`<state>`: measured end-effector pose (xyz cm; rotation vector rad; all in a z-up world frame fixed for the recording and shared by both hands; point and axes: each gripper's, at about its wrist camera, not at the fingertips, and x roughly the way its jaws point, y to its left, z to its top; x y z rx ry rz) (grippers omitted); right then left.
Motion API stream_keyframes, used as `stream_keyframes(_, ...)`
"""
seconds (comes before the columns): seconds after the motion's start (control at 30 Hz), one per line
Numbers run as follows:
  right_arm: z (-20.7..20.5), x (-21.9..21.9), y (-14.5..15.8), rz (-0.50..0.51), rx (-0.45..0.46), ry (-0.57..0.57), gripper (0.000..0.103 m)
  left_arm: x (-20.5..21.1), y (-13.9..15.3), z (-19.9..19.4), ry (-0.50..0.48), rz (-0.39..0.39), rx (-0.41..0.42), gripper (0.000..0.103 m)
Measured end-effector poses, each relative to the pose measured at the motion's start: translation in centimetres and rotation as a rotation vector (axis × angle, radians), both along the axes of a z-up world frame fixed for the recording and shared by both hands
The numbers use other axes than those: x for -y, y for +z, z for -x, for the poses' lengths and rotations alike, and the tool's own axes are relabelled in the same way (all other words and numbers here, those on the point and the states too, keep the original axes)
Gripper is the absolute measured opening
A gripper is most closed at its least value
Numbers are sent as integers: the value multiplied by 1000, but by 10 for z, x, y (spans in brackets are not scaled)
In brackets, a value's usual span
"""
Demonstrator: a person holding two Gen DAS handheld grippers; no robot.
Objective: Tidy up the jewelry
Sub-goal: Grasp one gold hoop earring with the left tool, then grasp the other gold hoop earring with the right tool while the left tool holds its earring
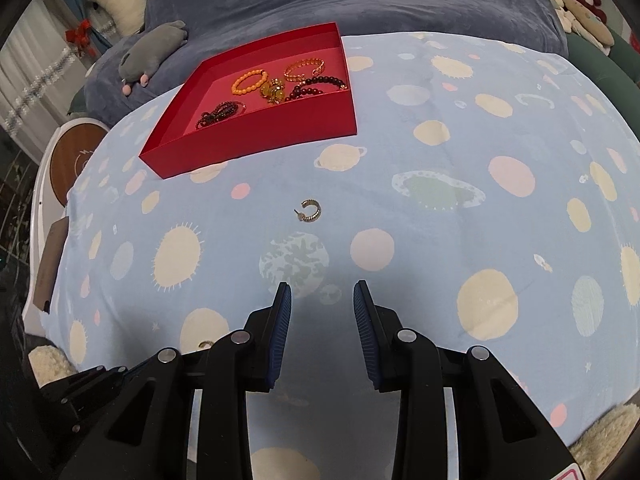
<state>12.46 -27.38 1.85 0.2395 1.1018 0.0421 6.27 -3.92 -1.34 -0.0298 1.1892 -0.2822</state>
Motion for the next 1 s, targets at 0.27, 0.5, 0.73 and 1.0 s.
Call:
stream_keyframes(0.27, -13, 9, -4, 1, -5, -19, 32, 30, 5, -3, -61, 47, 19, 14)
stream_keyframes(0.5, -16, 13, -10, -9, -17, -24, 32, 38, 0, -13, -68, 39, 30, 2)
stream_keyframes(0.73, -26, 13, -11, -23, -11, -28, 32, 19, 2, -8, -48, 73, 24, 0)
stream_keyframes(1.0, -39, 9, -12, -20, -6, -18, 32, -3, 3, -10, 5, 91, 15, 0)
